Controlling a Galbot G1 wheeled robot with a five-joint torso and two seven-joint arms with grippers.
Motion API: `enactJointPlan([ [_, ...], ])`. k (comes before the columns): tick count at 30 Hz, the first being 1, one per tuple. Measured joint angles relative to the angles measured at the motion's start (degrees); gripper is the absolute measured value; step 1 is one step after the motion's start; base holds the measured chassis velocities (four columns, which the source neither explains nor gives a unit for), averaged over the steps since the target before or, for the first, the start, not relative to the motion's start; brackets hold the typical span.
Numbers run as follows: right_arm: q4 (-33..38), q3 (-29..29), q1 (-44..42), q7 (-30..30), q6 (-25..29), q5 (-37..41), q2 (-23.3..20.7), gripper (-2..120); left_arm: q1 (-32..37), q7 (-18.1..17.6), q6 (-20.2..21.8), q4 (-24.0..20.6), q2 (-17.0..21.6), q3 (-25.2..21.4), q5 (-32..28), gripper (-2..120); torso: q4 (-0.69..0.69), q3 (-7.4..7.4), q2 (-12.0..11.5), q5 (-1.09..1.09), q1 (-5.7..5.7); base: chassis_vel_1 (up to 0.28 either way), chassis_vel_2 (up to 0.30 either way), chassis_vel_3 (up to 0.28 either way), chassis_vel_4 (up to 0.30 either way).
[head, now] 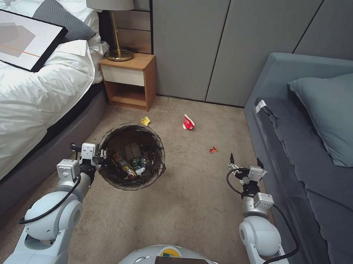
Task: Pick up the trash bin, then pick up the garbage from the floor and place it into the trash bin.
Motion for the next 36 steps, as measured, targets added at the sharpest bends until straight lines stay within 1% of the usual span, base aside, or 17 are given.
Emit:
enactJointPlan([
  [22,-0.1,-0.02,0.63,0.95,-0.87,0.66,-0.42,100,0.15,0.03,0.19,-0.27,0.83,-0.15,-0.15,0,0.0,0.0,0.0,0.0,0.0,-0.083,0.077,0.078,-0.079],
  [25,-0.12,0.01,0.55,0.93,-0.87,0.7,-0.44,100,0.16,0.06,0.23,-0.37,0.79,-0.14,-0.16,0,-0.01,0.0,0.0,0.0,0.0,-0.073,0.086,0.072,-0.082],
  [36,-0.21,0.14,0.76,0.9,-0.92,0.87,-0.51,100,0.36,0.12,0.19,-0.46,0.54,-0.44,-0.12,0,0.0,0.0,0.0,0.0,0.0,-0.083,0.076,0.082,-0.07],
])
